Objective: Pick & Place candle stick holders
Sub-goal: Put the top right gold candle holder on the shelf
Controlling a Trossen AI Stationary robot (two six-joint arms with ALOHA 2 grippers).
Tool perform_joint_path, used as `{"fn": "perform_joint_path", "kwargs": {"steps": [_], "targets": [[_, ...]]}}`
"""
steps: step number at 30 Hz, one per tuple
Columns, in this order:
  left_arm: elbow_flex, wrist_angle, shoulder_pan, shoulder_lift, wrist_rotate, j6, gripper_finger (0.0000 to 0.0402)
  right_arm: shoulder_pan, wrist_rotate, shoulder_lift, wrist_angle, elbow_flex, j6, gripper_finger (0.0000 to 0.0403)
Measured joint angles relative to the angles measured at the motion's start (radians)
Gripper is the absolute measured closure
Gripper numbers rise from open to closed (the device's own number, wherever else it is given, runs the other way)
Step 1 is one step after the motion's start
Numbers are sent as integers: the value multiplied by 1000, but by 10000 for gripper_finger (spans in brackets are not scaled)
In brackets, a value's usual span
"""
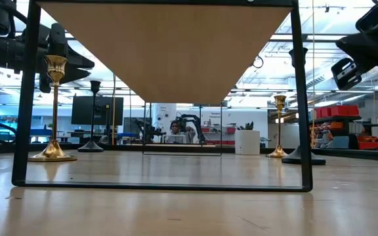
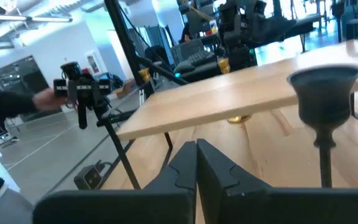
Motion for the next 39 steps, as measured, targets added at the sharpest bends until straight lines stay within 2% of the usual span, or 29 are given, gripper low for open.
{"fn": "perform_joint_path", "kwargs": {"steps": [5, 12, 22, 27, 29, 32, 35, 39], "targets": [[0, 0, 0, 0, -15, 0, 213, 0, 87, 0, 97, 0, -61, 392], [0, 0, 0, 0, -15, 1, 213, 0, 403, 0, 239, 0, -152, 392], [0, 0, 0, 0, -15, 1, 213, 0, 649, 0, 283, 0, -291, 392], [0, 0, 0, 0, -15, 1, 213, 0, 941, 0, 269, 0, -343, 392], [0, 0, 0, 0, -15, 1, 213, 0, 1007, 0, 264, 0, -376, 392], [0, 0, 0, 0, -15, 0, 213, 0, 1019, 1, 242, 0, -438, 392], [0, 2, 0, 0, -15, 0, 213, 0, 970, 2, 241, 0, -427, 392], [0, 10, -1, 0, 6, -17, 213, 0, 877, 2, 250, 0, -290, 392]]}}
